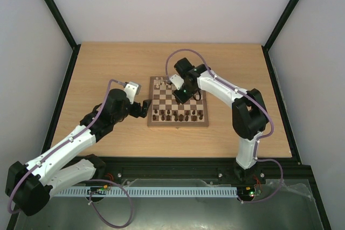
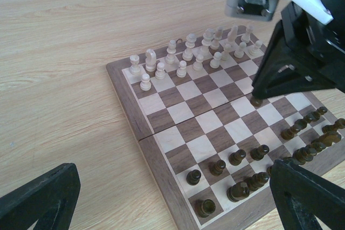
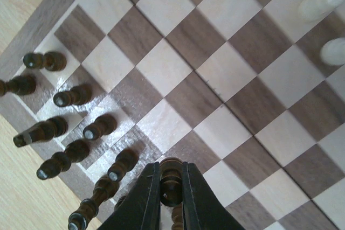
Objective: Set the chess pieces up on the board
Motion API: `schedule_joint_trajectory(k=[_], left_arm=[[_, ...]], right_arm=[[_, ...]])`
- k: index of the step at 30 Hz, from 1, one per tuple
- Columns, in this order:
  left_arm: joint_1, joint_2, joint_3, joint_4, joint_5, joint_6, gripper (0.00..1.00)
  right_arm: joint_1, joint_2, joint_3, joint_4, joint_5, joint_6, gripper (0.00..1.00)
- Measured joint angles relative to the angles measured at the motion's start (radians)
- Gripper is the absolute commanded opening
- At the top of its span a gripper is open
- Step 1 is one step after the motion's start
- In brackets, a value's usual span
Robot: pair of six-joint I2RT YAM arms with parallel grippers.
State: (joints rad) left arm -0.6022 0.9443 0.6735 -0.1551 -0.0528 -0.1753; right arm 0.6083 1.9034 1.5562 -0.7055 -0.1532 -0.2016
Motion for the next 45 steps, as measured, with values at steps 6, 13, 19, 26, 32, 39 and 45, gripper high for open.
schedule_joint_trajectory(k=[6,13,19,26,32,39,45], left_arm=[[0.000,0.002,0.000,0.000,0.000,0.000,0.99],[0.000,0.003,0.000,0.000,0.000,0.000,0.99],[0.000,0.007,0.000,0.000,0.000,0.000,0.99],[0.000,0.008,0.000,0.000,0.000,0.000,0.99],[0.000,0.008,0.000,0.000,0.000,0.000,0.99],[0.000,0.013,0.000,0.000,0.000,0.000,0.99],[0.000,0.015,0.000,0.000,0.000,0.000,0.99]], right_arm=[[0.016,-0.007,-0.058,-0.001,-0.017,-0.008,0.08],[0.023,-0.007,-0.101,0.000,-0.023,-0.019,0.08],[0.023,-0.007,-0.130,0.000,-0.022,-0.023,0.09],[0.023,-0.007,-0.138,0.003,-0.022,-0.023,0.09],[0.023,-0.007,-0.142,0.004,-0.022,-0.023,0.19],[0.023,-0.007,-0.142,0.006,-0.021,-0.023,0.27],[0.023,-0.007,-0.128,0.003,-0.021,-0.021,0.28]])
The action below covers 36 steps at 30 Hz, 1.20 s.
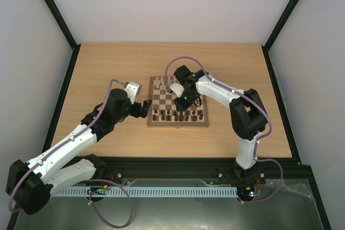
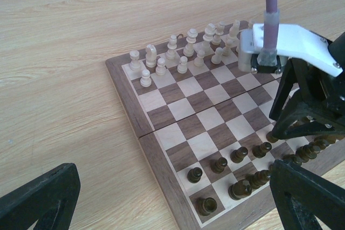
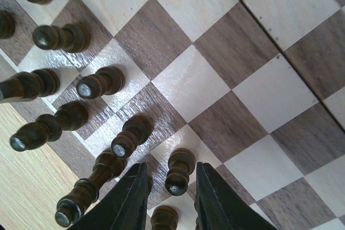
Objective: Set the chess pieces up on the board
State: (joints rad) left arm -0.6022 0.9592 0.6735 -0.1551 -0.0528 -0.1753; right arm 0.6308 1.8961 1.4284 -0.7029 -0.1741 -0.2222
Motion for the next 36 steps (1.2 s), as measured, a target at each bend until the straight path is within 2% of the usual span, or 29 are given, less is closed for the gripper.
schedule_joint_trajectory(k=[7,12,16,18,22,23,29,36], left_arm=[[0.000,0.011,0.000,0.000,0.000,0.000,0.99],[0.000,0.034,0.000,0.000,-0.001,-0.005,0.99],[0.000,0.057,0.002,-0.006,-0.016,-0.017,0.99],[0.000,0.073,0.013,-0.023,-0.031,-0.023,0.99],[0.000,0.113,0.064,-0.059,-0.076,-0.036,0.99],[0.000,0.124,0.080,-0.068,-0.091,-0.040,0.99],[0.000,0.158,0.198,-0.131,-0.205,-0.053,0.99],[0.015,0.200,0.430,-0.208,-0.301,-0.051,0.99]], right_arm=[[-0.051,-0.076,0.031,0.001,-0.011,0.009,0.34],[-0.167,-0.232,0.014,0.041,-0.024,0.032,0.38],[-0.253,-0.385,-0.091,0.125,-0.024,0.059,0.41],[-0.285,-0.460,-0.173,0.164,-0.018,0.077,0.55],[-0.339,-0.568,-0.321,0.249,0.009,0.137,0.96],[-0.351,-0.592,-0.348,0.272,0.027,0.159,1.00],[-0.378,-0.708,-0.391,0.372,0.188,0.275,0.99],[-0.378,-0.728,-0.257,0.389,0.344,0.373,0.99]])
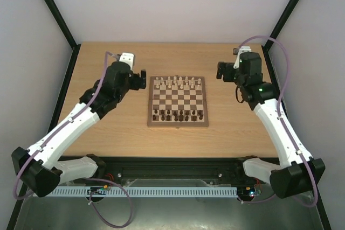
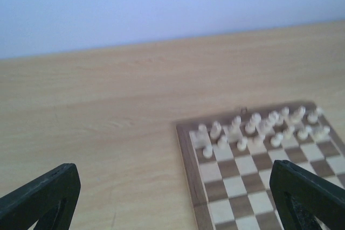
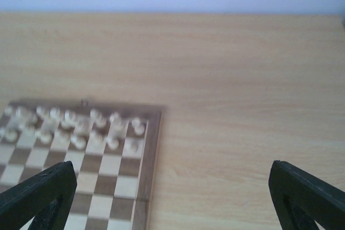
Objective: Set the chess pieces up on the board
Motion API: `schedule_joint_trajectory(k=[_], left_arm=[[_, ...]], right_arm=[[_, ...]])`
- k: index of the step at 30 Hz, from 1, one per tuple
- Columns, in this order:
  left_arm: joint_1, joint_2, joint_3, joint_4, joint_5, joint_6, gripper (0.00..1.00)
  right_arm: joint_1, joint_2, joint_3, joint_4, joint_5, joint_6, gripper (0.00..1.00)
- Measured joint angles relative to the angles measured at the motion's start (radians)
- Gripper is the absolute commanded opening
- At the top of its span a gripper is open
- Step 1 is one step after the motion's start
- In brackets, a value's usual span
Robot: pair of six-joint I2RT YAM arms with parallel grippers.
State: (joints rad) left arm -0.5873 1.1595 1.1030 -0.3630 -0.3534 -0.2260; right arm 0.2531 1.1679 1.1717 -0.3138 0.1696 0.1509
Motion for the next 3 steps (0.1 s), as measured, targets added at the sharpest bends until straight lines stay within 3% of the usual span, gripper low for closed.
schedule_joint_trajectory(k=[3], left_arm=[[0.009,0.009,0.056,-0.012,-0.019,0.010,0.99]], right_arm=[[0.000,-0.040,0.014,0.006,0.012,0.015,0.99]])
